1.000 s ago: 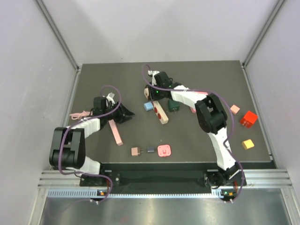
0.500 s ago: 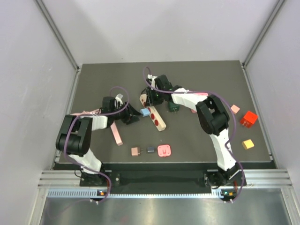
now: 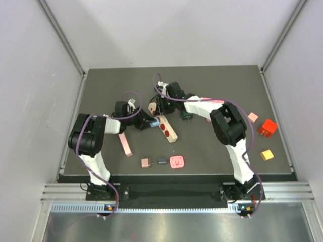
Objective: Pull the plug off the socket
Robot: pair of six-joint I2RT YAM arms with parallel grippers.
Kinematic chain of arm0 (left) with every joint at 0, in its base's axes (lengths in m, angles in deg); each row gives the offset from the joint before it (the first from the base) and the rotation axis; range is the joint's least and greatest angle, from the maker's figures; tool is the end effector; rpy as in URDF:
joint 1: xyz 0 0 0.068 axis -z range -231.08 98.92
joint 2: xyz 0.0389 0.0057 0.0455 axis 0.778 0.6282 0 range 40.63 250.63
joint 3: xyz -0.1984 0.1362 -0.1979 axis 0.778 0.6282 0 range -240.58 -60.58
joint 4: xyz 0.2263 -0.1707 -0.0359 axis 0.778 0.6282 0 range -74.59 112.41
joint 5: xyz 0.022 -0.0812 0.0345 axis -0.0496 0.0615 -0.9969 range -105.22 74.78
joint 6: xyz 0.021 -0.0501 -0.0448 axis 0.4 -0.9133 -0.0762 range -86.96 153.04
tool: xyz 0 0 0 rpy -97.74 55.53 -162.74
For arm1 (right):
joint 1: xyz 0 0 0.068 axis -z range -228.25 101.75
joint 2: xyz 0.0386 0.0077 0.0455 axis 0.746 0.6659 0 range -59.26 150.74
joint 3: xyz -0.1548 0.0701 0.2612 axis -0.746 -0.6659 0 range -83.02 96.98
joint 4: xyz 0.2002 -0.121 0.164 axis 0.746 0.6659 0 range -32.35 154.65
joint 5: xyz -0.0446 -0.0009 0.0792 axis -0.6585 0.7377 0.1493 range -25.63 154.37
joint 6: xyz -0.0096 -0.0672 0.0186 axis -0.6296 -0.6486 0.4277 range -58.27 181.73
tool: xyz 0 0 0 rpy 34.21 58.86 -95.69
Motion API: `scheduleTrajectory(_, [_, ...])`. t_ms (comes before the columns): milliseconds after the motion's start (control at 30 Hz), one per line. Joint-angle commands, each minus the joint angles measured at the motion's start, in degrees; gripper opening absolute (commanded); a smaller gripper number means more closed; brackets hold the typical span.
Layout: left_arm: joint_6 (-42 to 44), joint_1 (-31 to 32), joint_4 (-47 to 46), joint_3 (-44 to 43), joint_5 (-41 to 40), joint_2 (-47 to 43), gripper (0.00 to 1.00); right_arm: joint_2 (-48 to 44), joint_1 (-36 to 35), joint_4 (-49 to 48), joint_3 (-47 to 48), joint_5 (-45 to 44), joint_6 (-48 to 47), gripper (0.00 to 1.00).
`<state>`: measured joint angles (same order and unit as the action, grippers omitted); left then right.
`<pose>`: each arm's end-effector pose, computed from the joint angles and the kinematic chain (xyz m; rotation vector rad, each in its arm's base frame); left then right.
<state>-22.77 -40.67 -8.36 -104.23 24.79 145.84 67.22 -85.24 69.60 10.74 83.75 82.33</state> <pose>0.3619 -0.1042 0.1249 -0.5279 2.3657 -1.3665 0.4294 0.3475 0.1719 -0.5257 2.4160 0.8651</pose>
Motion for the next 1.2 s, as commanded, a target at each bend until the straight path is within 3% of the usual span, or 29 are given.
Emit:
scheduleTrajectory(0, [-1.23,0.13,-4.62,-1.69,0.33,0.70,0.38,-2.81,-1.94,-0.17,-0.15,1.29,0.15,0.00])
scheduleTrajectory(33, [-1.14,0.13,-4.62,-1.69,0.25,0.61,0.22,-2.55,-2.20,0.35,0.02,0.67,-0.29,0.00])
scheduleTrajectory(167, [-0.53,0.13,-4.18,-0.64,-0.02,-1.05,0.00,-2.73,-2.82,1.24,-0.15,-5.91,-2.93,0.00])
scheduleTrajectory(300, [1.93,0.05,-0.94,2.42,-1.77,-5.96,0.00,-2.11,-2.73,1.15,0.02,-12.76,-5.82,0.00])
scheduleTrajectory(500, [5.18,-1.36,1.88,6.92,-3.01,-12.73,0.00,-0.27,0.25,-0.08,0.64,-13.40,-6.27,0.00])
scheduleTrajectory(867, [4.92,-6.81,0.39,11.75,-0.72,-15.65,0.00,0.53,3.42,0.45,0.73,-18.93,-12.60,0.00])
scheduleTrajectory(1167, [4.48,-9.45,2.06,11.58,-1.42,-19.86,0.00,1.40,2.10,2.03,2.66,-29.38,-16.38,0.00])
